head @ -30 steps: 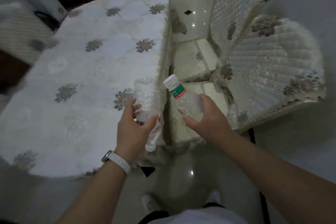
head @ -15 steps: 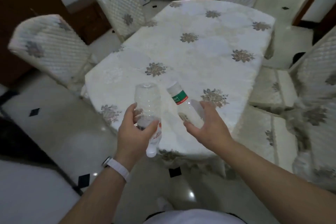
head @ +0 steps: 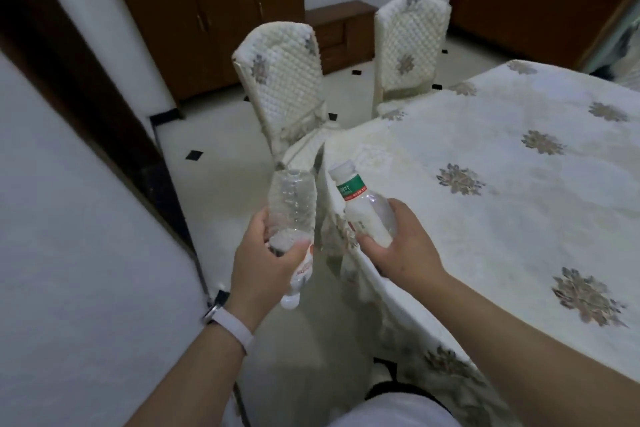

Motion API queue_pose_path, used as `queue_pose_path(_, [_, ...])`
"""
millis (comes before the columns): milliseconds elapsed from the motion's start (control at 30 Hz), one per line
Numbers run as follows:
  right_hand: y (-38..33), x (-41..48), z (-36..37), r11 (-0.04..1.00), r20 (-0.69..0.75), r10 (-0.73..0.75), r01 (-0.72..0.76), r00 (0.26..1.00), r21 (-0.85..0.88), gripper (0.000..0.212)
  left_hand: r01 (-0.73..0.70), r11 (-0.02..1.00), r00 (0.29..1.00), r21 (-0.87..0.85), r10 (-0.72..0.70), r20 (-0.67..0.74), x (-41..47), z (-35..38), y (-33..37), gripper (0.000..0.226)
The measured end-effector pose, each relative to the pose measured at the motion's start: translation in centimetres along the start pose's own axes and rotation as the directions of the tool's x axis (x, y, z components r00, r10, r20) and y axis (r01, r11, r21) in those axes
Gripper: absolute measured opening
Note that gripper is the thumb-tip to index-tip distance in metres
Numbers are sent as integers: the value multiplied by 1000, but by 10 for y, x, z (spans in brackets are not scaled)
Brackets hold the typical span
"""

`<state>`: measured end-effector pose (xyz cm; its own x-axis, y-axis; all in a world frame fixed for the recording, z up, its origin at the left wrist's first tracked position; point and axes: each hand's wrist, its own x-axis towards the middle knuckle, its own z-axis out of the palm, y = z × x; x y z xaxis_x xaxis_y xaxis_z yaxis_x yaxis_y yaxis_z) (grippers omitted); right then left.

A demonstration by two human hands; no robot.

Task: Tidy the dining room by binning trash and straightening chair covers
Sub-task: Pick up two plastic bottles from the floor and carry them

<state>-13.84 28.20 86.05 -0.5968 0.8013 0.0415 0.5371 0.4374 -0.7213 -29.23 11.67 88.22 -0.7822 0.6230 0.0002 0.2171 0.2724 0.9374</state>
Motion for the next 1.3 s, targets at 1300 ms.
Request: queue_pose_path(1300, [-165, 473, 204, 988, 212, -99, 70, 972, 140, 49, 148, 987, 972, -57, -156, -175, 480, -122, -70, 53])
